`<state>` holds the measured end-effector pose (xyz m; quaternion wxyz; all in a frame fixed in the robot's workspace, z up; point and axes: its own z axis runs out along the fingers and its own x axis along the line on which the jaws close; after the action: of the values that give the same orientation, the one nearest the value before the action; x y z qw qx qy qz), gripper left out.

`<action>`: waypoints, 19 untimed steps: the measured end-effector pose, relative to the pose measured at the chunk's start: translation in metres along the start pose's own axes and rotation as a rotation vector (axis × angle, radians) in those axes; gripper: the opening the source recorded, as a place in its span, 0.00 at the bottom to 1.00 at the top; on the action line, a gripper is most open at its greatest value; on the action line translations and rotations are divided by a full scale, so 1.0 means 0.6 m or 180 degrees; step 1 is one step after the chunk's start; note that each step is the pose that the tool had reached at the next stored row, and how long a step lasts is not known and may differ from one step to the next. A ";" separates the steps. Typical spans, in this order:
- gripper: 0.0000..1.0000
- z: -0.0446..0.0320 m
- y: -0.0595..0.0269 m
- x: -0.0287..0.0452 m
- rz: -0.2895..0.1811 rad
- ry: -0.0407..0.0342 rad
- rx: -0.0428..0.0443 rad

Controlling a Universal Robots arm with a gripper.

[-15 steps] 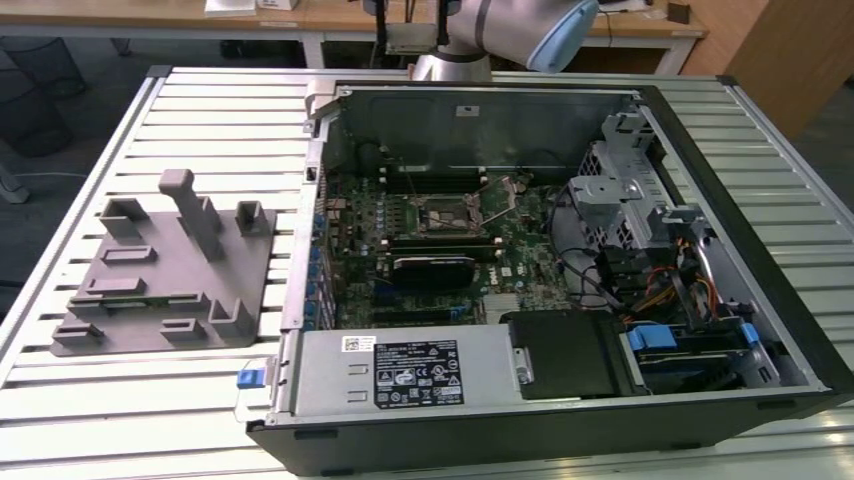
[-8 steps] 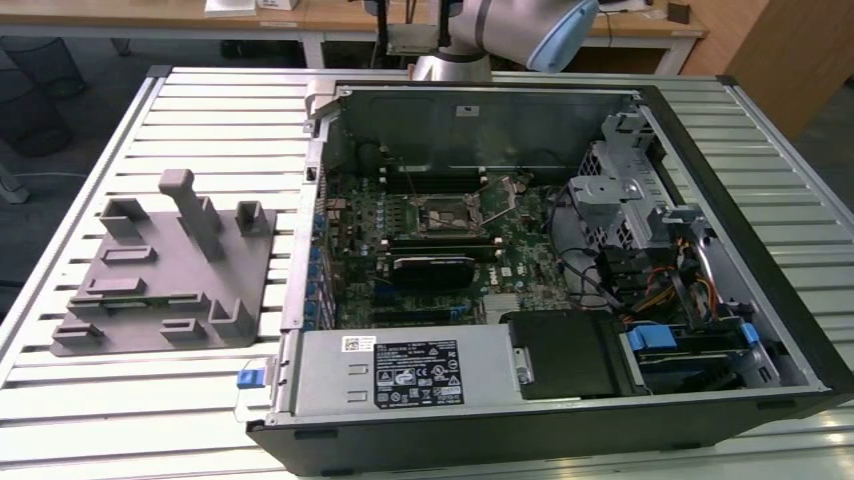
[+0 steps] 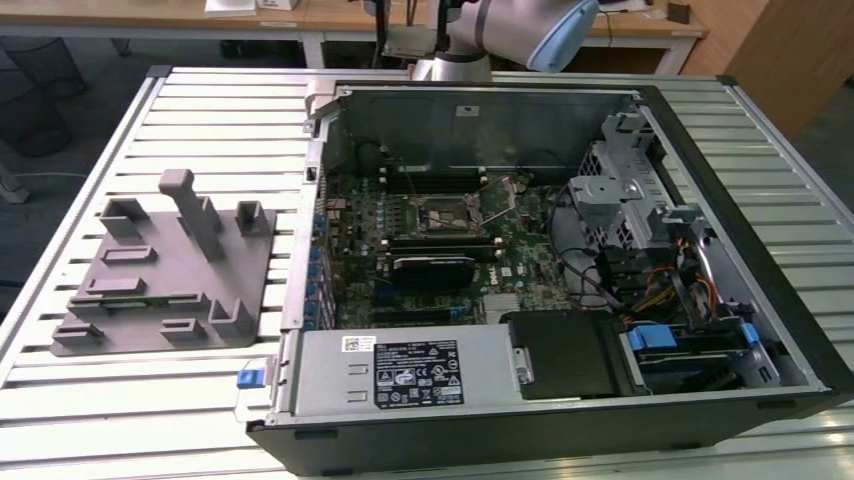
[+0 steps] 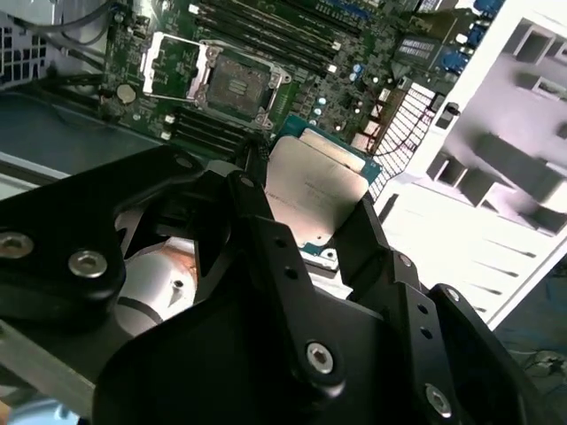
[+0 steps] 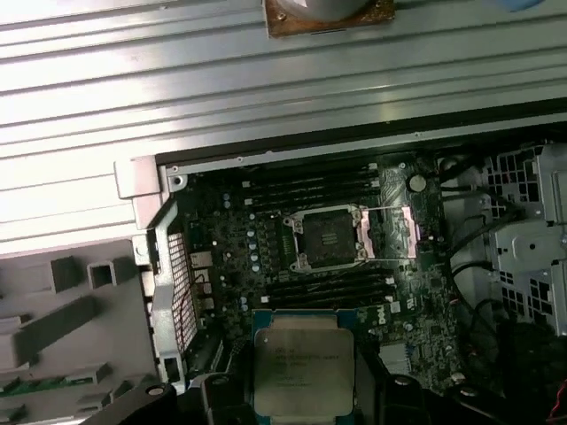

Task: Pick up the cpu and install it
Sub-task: 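Place the cpu into insertion slot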

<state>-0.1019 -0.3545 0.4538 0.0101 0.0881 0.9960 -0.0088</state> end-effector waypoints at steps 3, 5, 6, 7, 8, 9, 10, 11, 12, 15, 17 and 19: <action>0.54 0.002 0.000 0.000 0.0177 0.0003 0.0004; 0.54 0.003 0.000 0.000 0.0292 0.0005 0.0006; 0.54 0.004 0.000 0.000 0.0349 0.0006 0.0008; 0.54 0.005 0.000 0.000 0.0406 0.0006 0.0009; 0.54 0.005 0.000 0.000 0.0469 0.0007 0.0010; 0.54 0.006 0.000 0.000 0.0524 0.0008 0.0011; 0.54 0.006 0.000 0.000 0.0581 0.0009 0.0012; 0.54 0.007 0.000 0.000 0.0638 0.0010 0.0013; 0.54 0.007 0.000 0.000 0.0695 0.0010 0.0015; 0.54 0.009 0.000 0.000 0.0872 0.0013 0.0019; 0.54 0.010 0.000 0.000 0.0987 0.0015 0.0021; 0.54 0.011 0.000 0.000 0.1100 0.0016 0.0024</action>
<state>-0.1018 -0.3545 0.4472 0.0085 0.2580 0.9660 -0.0104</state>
